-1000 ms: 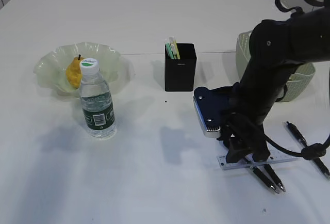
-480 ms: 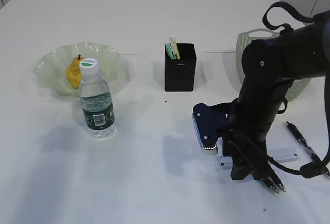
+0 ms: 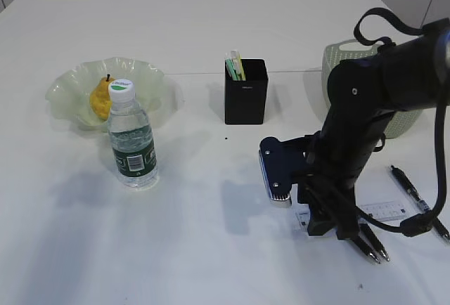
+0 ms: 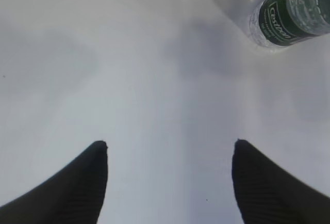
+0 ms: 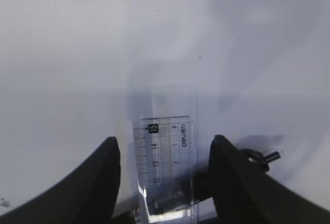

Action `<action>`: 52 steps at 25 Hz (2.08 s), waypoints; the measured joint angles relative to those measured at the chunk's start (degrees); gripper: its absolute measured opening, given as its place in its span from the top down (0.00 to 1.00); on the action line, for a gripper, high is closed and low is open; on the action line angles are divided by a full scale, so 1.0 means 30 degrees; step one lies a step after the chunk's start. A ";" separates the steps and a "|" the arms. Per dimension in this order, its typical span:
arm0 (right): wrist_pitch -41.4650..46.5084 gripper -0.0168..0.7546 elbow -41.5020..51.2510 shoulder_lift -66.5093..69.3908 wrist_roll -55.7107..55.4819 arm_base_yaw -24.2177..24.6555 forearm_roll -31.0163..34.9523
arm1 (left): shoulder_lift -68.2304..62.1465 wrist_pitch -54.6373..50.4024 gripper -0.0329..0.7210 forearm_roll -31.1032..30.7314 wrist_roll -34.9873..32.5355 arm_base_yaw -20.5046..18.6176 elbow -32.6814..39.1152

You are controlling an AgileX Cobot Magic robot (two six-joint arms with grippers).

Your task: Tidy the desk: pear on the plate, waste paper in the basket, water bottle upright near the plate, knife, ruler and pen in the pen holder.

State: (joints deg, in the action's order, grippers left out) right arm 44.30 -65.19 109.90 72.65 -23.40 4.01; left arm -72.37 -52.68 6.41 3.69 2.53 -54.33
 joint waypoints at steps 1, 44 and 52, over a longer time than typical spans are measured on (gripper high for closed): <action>0.0000 0.44 0.0000 0.0122 0.0000 0.0000 0.0000 | 0.0000 0.0000 0.25 0.0000 0.0000 0.0000 0.0000; -0.0340 0.56 0.0074 0.1089 0.0540 0.0000 -0.0068 | 0.0000 0.0286 0.26 0.0000 0.0000 0.0000 0.0000; -0.0220 0.62 0.0074 0.1089 0.0540 0.0000 -0.0068 | 0.0000 0.0286 0.26 0.0000 0.0000 0.0000 0.0000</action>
State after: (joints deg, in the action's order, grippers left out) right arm 43.64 -64.97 113.16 74.27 -23.40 3.81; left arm -72.37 -51.82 6.41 3.69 2.53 -54.33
